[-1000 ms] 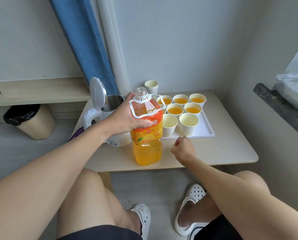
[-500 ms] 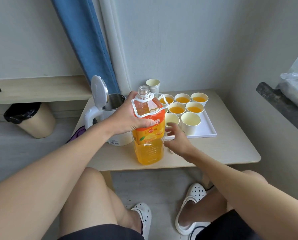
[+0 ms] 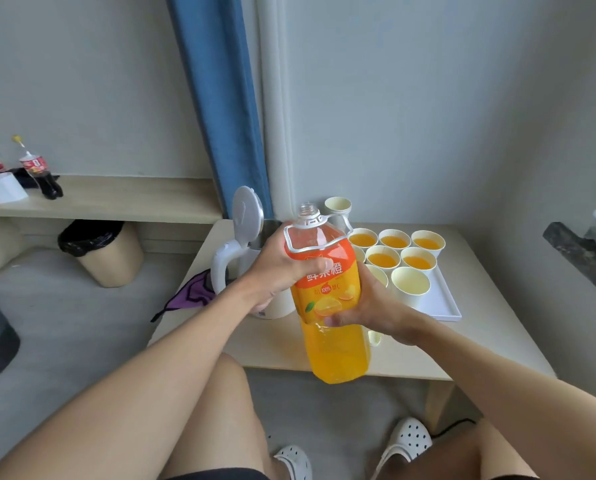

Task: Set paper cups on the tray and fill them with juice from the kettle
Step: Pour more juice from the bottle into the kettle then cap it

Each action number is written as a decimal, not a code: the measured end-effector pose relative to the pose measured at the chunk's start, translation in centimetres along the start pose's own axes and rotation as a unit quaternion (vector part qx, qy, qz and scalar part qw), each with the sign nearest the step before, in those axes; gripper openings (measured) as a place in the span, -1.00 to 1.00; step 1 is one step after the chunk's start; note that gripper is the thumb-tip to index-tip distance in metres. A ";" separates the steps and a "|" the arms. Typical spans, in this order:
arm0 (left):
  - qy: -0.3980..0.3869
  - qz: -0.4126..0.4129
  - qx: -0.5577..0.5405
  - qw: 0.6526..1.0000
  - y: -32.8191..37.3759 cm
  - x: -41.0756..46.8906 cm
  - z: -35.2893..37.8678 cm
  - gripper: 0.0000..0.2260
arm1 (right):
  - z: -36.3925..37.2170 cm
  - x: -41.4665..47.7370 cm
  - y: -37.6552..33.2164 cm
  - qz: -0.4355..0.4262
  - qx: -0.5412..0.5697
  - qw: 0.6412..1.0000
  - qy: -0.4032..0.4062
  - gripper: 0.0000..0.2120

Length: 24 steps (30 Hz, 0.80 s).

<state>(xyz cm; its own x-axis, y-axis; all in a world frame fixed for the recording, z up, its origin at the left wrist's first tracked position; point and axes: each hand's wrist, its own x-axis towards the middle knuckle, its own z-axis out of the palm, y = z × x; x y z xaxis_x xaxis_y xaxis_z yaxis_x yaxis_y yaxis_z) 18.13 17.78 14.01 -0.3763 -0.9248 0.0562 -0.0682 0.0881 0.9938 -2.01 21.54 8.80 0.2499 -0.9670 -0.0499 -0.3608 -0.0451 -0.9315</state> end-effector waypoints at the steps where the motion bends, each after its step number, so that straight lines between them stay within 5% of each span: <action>1: 0.006 -0.004 -0.019 1.000 0.1 0.1 0.1 -0.31 | -0.2 -0.2 -0.4 0.002 -0.006 1.000 0.006 -0.02; 11: -0.051 -0.027 -0.214 0.975 4.3 -0.7 0.4 -0.50 | -3.0 -2.1 -6.3 -0.007 -0.206 0.968 0.142 -0.07; 17: 0.084 -0.094 -0.250 0.960 4.1 -0.4 1.9 -0.73 | -3.7 -1.7 -8.0 0.016 -0.293 0.942 0.160 -0.02; 24: 0.083 -0.159 -0.309 0.934 1.7 0.3 3.4 -0.68 | -3.8 -1.2 -8.4 0.052 -0.364 0.920 0.139 0.23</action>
<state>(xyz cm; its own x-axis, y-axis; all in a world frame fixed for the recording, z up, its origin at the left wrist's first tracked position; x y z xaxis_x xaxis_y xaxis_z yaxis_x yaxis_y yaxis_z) 14.73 18.91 15.43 -0.2765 -0.9169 -0.2878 0.4130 -0.3838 0.8259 -2.74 22.07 18.03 -0.0222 -0.9977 0.0637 -0.9008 -0.0077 -0.4341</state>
